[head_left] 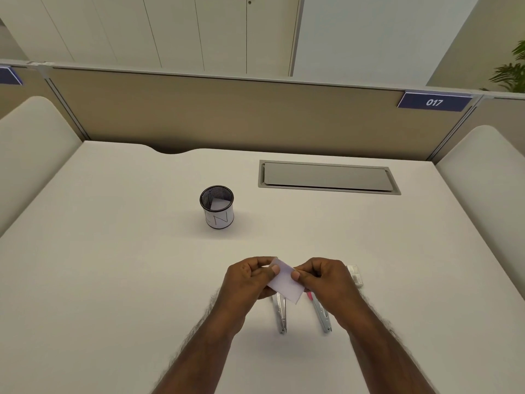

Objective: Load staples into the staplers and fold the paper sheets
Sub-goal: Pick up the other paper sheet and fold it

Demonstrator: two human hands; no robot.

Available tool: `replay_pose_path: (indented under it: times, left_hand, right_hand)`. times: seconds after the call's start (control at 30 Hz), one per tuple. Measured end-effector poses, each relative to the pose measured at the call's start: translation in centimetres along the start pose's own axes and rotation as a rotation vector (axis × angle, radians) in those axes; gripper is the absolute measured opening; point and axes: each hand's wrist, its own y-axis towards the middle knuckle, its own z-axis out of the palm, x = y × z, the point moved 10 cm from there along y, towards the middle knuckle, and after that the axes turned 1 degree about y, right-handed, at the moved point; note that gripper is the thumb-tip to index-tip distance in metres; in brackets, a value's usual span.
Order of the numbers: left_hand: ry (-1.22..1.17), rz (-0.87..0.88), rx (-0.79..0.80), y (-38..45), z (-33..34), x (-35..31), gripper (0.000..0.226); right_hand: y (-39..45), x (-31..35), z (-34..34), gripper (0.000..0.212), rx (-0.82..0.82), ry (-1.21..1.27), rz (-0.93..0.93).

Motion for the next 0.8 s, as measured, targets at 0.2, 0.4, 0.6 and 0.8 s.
replay_pose_path:
  times: [0.2, 0.4, 0.6, 0.8]
  left_hand:
    - [-0.222, -0.120, -0.016, -0.7, 0.1, 3.3, 0.013]
    - [-0.170, -0.069, -0.248, 0.0, -3.3, 3.6, 0.009]
    - [-0.014, -0.005, -0.413, 0.5, -6.4, 3.2, 0.009]
    - [0.024, 0.004, -0.418, 0.7, -6.5, 3.5, 0.006]
  right_hand:
    - [-0.4, -1.7, 0.3, 0.007, -0.104, 0.190, 0.024]
    - [-0.2, -5.4, 1.6, 0.014, -0.154, 0.070, 0.105]
    - [-0.6, -8.7, 5.4, 0.066, -0.130, -0.568, 0.084]
    - [0.0, -10.1, 6.9, 0.068, -0.118, -0.754, 0.163]
